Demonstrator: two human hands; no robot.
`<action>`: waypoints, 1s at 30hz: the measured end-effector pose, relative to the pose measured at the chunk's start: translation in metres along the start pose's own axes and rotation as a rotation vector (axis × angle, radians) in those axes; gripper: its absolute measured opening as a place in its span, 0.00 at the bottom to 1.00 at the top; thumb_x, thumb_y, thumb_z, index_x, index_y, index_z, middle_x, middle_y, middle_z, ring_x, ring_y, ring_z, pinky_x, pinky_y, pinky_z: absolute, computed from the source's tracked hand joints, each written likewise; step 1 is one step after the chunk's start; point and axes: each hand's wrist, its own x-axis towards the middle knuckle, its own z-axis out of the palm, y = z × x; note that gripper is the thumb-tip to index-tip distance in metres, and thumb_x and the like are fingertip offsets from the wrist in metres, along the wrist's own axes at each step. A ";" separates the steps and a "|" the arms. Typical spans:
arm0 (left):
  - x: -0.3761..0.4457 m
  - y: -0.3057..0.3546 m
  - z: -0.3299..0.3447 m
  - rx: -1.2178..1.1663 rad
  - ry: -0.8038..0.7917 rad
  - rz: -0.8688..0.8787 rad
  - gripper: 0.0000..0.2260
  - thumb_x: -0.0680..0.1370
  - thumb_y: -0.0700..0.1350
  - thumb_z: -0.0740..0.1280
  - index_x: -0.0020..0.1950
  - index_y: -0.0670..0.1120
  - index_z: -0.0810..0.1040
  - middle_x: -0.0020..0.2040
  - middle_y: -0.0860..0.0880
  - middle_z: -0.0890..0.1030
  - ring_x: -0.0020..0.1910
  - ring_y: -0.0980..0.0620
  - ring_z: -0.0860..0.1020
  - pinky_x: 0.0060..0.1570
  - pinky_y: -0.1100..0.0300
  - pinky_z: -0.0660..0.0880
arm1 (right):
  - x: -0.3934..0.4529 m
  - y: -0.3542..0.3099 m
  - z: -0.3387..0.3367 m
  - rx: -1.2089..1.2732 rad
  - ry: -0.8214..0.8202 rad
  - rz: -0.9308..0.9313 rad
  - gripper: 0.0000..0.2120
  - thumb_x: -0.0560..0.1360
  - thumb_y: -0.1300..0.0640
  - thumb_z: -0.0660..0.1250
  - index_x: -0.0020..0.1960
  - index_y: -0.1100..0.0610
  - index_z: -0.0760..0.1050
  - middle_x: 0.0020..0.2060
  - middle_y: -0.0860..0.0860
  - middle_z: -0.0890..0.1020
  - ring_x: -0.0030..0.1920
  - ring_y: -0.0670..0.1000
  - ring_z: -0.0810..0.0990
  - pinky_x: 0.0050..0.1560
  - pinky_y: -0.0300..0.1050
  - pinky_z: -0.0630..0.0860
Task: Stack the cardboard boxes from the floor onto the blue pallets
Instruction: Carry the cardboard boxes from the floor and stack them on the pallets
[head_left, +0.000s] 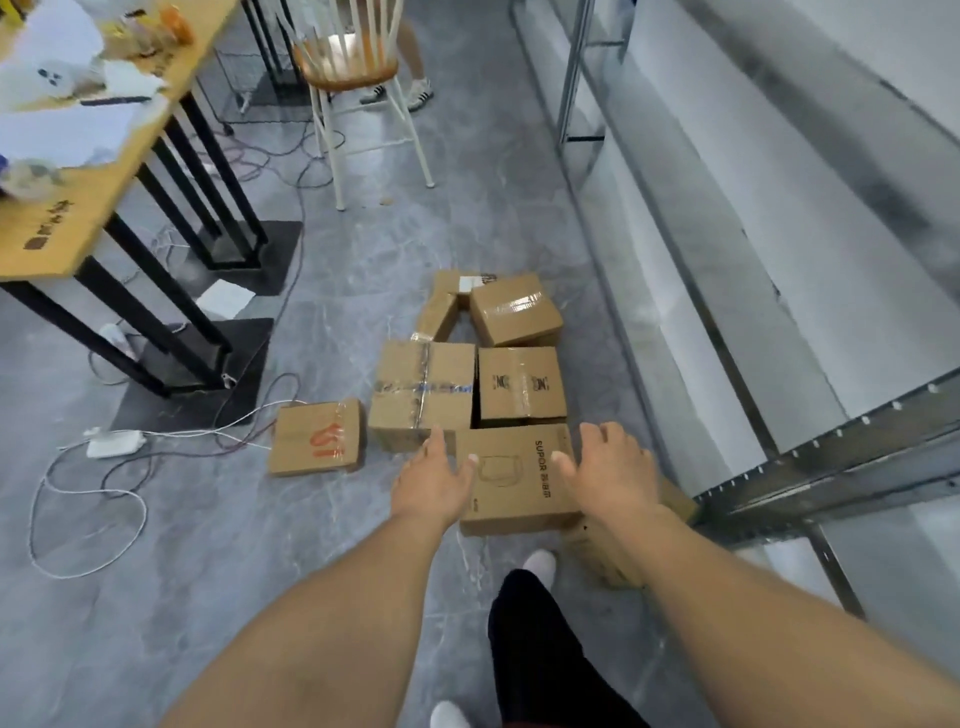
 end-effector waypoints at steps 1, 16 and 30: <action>0.014 0.007 -0.001 0.006 -0.009 -0.005 0.31 0.79 0.58 0.56 0.77 0.48 0.48 0.75 0.44 0.61 0.73 0.44 0.62 0.70 0.49 0.61 | 0.015 0.002 0.000 0.009 -0.011 0.018 0.25 0.76 0.39 0.54 0.65 0.55 0.66 0.62 0.55 0.72 0.63 0.56 0.70 0.59 0.53 0.67; 0.247 0.077 0.060 -0.085 -0.172 -0.076 0.27 0.79 0.53 0.58 0.76 0.48 0.54 0.74 0.45 0.63 0.71 0.45 0.63 0.70 0.48 0.62 | 0.248 0.037 0.057 0.172 -0.152 0.210 0.25 0.75 0.39 0.59 0.65 0.54 0.66 0.60 0.53 0.73 0.60 0.54 0.72 0.57 0.51 0.70; 0.463 0.026 0.224 -0.104 -0.225 -0.222 0.23 0.80 0.47 0.57 0.73 0.44 0.58 0.69 0.42 0.69 0.64 0.42 0.70 0.64 0.50 0.68 | 0.420 0.066 0.263 0.233 -0.247 0.356 0.22 0.76 0.43 0.61 0.62 0.56 0.66 0.56 0.54 0.73 0.55 0.54 0.74 0.49 0.50 0.74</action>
